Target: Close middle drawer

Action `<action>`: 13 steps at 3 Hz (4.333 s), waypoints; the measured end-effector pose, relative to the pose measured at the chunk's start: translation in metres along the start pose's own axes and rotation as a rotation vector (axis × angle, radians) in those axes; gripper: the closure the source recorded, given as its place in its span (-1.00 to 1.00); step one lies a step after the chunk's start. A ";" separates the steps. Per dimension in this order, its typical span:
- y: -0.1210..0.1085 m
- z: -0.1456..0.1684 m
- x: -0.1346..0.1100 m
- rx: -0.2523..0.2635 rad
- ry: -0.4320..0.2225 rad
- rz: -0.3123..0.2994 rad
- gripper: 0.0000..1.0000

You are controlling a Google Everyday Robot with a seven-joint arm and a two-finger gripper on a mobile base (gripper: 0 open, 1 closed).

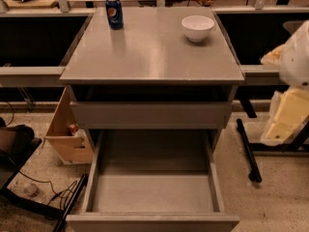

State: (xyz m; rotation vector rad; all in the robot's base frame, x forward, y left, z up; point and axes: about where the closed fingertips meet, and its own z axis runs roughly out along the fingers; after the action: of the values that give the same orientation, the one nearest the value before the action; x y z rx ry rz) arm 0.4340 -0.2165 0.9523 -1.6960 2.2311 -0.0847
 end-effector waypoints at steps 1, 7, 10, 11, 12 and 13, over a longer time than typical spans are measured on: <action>0.025 0.057 0.021 -0.012 -0.032 0.057 -0.70; 0.139 0.279 0.093 -0.146 0.047 0.273 1.00; 0.248 0.470 0.105 -0.325 0.055 0.352 1.00; 0.253 0.506 0.079 -0.314 -0.049 0.357 1.00; 0.247 0.516 0.063 -0.294 -0.108 0.353 1.00; 0.216 0.523 0.023 -0.237 -0.213 0.318 1.00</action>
Offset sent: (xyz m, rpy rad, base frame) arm -0.0428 -0.0054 -0.2565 0.1199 0.1126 -0.1623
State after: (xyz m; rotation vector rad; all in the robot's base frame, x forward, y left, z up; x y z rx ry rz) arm 0.3852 -0.0956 0.4012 -1.3563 2.3844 0.4314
